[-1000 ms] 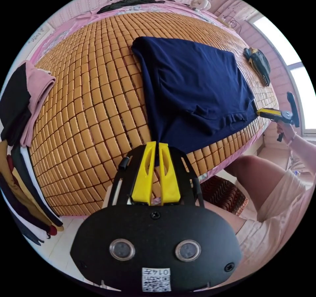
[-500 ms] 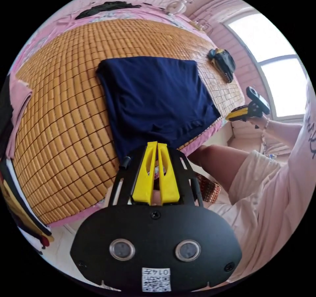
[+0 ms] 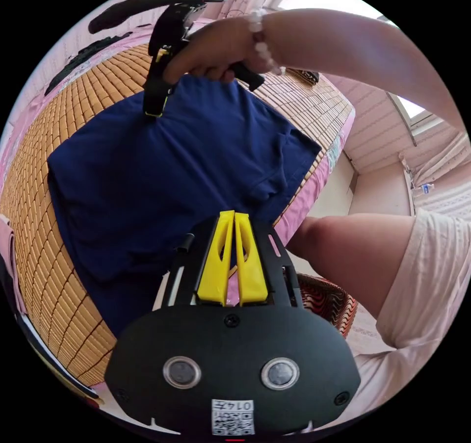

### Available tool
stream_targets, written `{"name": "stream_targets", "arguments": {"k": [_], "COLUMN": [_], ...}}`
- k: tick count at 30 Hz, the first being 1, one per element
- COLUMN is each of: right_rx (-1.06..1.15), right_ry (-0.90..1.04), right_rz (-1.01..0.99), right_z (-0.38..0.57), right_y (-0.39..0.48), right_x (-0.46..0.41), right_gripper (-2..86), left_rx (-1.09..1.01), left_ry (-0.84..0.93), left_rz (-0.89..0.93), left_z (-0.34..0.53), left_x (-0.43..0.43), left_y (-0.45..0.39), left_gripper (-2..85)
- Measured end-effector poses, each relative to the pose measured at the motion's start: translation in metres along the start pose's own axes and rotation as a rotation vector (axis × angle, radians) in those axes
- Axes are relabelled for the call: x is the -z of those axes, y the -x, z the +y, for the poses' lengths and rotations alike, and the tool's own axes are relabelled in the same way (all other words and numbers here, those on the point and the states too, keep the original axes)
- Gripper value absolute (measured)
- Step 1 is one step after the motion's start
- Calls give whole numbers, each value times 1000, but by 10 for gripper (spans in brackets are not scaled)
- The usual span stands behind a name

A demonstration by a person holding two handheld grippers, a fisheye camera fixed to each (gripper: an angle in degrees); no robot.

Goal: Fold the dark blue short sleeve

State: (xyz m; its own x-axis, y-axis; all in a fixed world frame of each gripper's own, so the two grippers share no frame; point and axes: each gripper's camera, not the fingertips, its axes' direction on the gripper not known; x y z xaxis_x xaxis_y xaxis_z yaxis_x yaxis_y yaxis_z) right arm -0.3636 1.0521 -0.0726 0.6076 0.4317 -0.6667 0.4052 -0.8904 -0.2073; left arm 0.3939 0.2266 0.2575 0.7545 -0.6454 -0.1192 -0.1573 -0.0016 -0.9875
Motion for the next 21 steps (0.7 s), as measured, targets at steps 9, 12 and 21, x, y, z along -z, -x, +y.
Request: {"name": "stream_targets", "arguments": {"k": [9,12,21], "right_rx": [31,96,-188], "right_ry": [51,151,-146], "right_rz": [-152,-218,-345], "right_z": [-29,-37,106], "right_y": [-56,-68,-132], "right_x": [7,-18,19], "right_gripper": [-9,-9,-5], "left_rx": [24,22,-57], "left_ry": [-16,-30,-59], "left_rz": [91,96,136], "left_z": [9,12,13], "left_x": [-9,-12,9], "left_y": [-11,-17,-41], "left_gripper": [-10,-10,-4]}}
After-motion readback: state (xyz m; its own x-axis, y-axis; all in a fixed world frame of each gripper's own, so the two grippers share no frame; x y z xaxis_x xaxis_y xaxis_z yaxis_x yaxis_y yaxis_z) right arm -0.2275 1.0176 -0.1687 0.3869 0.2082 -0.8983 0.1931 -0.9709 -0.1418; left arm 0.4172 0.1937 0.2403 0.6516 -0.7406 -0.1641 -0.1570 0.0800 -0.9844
